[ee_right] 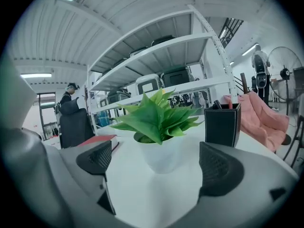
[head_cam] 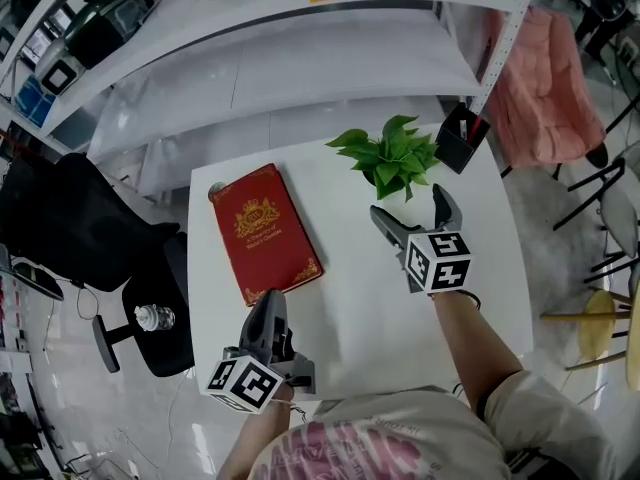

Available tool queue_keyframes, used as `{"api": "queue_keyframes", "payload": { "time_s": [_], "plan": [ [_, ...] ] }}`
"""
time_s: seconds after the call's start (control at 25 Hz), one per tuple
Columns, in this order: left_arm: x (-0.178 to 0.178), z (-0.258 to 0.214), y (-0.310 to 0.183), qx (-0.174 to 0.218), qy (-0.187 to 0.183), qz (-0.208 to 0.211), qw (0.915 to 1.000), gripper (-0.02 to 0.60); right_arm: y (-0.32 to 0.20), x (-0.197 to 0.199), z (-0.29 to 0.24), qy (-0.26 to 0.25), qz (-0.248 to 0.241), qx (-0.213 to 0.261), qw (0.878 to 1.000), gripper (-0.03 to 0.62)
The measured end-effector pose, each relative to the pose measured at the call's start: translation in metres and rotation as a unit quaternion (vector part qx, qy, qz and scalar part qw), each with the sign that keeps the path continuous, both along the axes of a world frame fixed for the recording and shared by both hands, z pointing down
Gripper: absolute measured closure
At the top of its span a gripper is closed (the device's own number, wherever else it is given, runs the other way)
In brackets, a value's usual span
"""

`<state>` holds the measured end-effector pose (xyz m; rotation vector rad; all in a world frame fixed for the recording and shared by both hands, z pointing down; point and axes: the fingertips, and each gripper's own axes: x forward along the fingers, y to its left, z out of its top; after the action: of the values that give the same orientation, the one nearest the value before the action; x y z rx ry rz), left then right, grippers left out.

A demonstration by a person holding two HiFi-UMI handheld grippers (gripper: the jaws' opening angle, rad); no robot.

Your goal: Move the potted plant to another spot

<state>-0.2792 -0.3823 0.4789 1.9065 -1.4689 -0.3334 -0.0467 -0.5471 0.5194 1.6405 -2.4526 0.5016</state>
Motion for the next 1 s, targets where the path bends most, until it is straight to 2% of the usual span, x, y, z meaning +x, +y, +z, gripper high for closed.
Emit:
{"api": "queue_keyframes", "payload": {
  "time_s": [0.24,0.4,0.72,1.0],
  "plan": [
    [0.007,-0.016,0.022,0.015,0.005,0.028,0.9995,0.557,0.044,0.002,-0.015,-0.008,0.005,-0.002,1.0,0.005],
    [0.013,-0.028,0.036,0.021,0.001,0.044,0.9988,0.557,0.075,0.005,-0.022,-0.031,0.006,-0.015,0.999,0.04],
    [0.026,-0.057,0.056,0.051,0.01,0.067,0.9964,0.557,0.127,0.015,-0.047,-0.049,0.021,-0.006,0.999,0.137],
    [0.032,-0.079,0.078,0.07,0.014,0.082,0.9941,0.557,0.174,0.023,-0.068,-0.062,0.038,-0.002,0.997,0.257]
  ]
}}
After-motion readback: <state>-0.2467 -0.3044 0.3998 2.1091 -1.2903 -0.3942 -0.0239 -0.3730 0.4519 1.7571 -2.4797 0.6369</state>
